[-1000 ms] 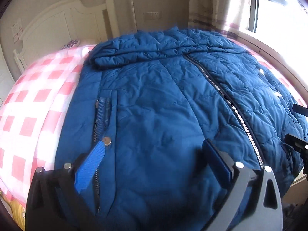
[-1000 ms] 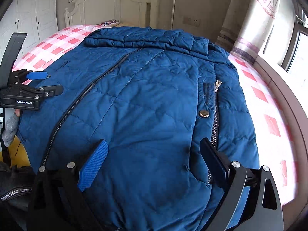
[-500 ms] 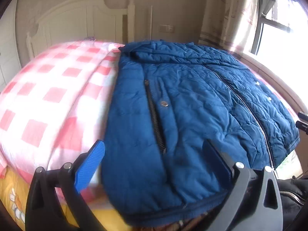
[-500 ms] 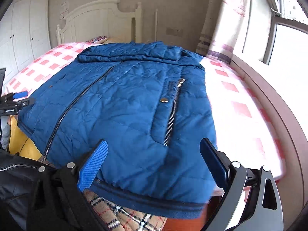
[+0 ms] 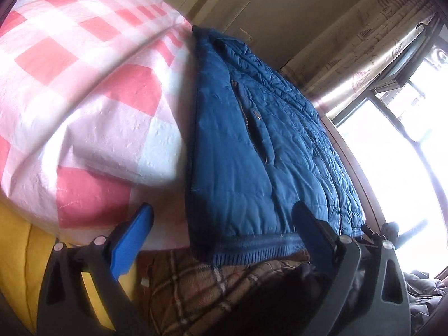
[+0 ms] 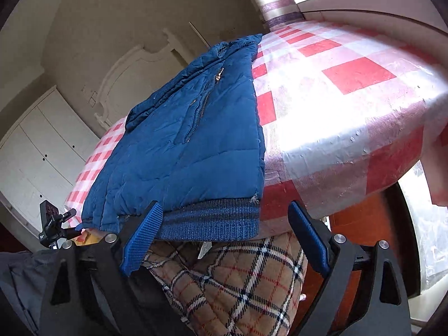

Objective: Fold large clothes
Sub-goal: 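Lift the blue jacket by its hem with both tools off the bed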

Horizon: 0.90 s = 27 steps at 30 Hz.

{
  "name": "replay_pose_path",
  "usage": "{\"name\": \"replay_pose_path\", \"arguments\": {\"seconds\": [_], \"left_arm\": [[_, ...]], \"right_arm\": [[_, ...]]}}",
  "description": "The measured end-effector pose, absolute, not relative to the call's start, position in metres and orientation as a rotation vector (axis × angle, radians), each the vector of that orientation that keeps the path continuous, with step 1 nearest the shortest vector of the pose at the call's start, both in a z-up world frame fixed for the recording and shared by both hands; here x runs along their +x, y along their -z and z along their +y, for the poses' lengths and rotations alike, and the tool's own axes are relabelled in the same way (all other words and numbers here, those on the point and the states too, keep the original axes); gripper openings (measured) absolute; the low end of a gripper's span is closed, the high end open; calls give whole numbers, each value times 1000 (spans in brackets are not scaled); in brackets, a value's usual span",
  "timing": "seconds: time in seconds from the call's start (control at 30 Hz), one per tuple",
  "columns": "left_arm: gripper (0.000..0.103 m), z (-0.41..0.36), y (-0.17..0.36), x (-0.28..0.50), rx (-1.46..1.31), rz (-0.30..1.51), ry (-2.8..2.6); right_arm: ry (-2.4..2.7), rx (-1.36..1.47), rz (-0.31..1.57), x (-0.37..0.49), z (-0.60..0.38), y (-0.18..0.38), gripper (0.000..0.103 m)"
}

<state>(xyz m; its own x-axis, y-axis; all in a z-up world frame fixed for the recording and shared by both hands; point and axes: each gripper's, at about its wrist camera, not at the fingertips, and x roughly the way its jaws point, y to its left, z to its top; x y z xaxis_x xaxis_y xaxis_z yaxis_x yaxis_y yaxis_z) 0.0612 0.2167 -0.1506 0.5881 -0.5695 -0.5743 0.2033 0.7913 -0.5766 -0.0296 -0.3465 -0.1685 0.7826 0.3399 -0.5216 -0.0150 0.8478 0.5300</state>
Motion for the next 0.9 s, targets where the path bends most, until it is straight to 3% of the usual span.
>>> {"name": "replay_pose_path", "arguments": {"seconds": [0.03, 0.1, 0.2, 0.3, 0.37, 0.53, 0.6, 0.7, 0.9], "left_arm": [[91, 214, 153, 65, -489, 836, 478], [72, 207, 158, 69, -502, 861, 508], [61, 202, 161, 65, -485, 856, 520], [43, 205, 153, 54, -473, 821, 532], [40, 206, 143, 47, -455, 791, 549], [42, 212, 130, 49, -499, 750, 595], [53, 211, 132, 55, -519, 764, 594], [61, 206, 130, 59, -524, 763, 603], [61, 199, 115, 66, -509, 721, 642]], "right_arm": [[-221, 543, 626, -29, -347, 169, 86], [-263, 582, 593, -28, -349, 172, 82], [-309, 583, 598, -20, -343, 177, 73], [-390, 568, 581, -22, -332, 173, 65], [-453, 558, 537, -29, -328, 163, 58], [-450, 549, 505, -31, -331, 148, 58], [-441, 555, 503, -24, -333, 148, 58], [-449, 588, 474, -19, -333, 143, 58], [-418, 517, 489, -11, -319, 126, 58]]}}
